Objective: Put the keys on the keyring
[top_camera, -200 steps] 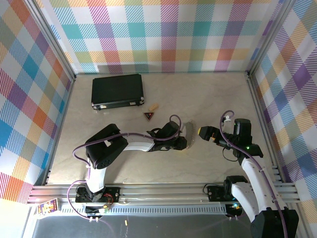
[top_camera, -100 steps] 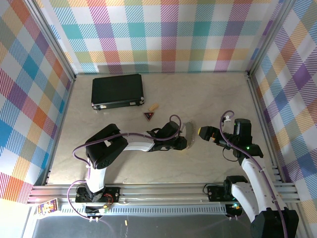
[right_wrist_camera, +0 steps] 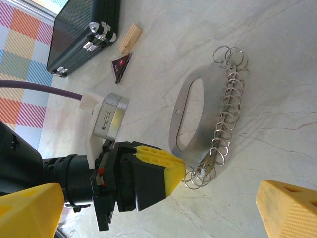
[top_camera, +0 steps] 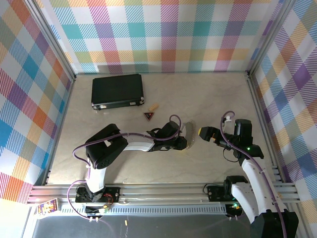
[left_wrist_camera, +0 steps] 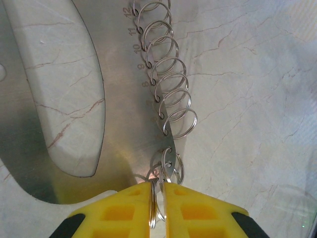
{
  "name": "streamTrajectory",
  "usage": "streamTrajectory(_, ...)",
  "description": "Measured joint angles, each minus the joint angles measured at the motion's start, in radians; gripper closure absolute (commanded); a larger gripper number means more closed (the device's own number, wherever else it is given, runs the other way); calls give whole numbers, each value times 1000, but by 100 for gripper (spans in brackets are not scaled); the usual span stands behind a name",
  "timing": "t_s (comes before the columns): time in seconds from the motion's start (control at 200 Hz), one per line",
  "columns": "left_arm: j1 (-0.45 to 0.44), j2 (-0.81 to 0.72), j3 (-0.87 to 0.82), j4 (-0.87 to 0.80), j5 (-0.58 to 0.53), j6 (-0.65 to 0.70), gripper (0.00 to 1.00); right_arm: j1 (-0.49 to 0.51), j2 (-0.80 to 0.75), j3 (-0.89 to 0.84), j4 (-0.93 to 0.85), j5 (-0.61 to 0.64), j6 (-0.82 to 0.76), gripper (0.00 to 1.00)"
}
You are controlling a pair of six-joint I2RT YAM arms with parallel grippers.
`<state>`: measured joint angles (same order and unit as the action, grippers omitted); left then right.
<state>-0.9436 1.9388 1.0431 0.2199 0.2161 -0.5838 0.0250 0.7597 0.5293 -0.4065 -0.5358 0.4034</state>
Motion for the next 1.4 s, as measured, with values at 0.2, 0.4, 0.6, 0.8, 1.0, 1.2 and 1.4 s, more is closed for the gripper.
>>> streamTrajectory(0.2, 0, 5, -1, 0, 0, 0, 85, 0, 0, 0, -5, 0, 0, 1)
streamTrajectory(0.4, 0, 18, -2, 0, 0, 0, 85, -1, -2, 0, -7, 0, 0, 1)
streamTrajectory(0.6, 0, 18, -3, 0, 0, 0, 87, -7, -4, 3, -7, -1, 0, 1)
streamTrajectory(0.8, 0, 18, -5, 0, 0, 1, 80, -8, -4, 3, -7, -1, 0, 1)
streamTrajectory(1.0, 5, 14, -13, 10, 0, 3, 80, -11, -4, 3, -7, -1, 0, 1)
streamTrajectory(1.2, 19, 8, -26, 20, 0, 0, 83, -12, -4, 3, -7, -4, 0, 1)
streamTrajectory(1.4, 24, 2, -39, 27, 1, 0, 82, -12, -4, 3, -7, -8, 0, 1)
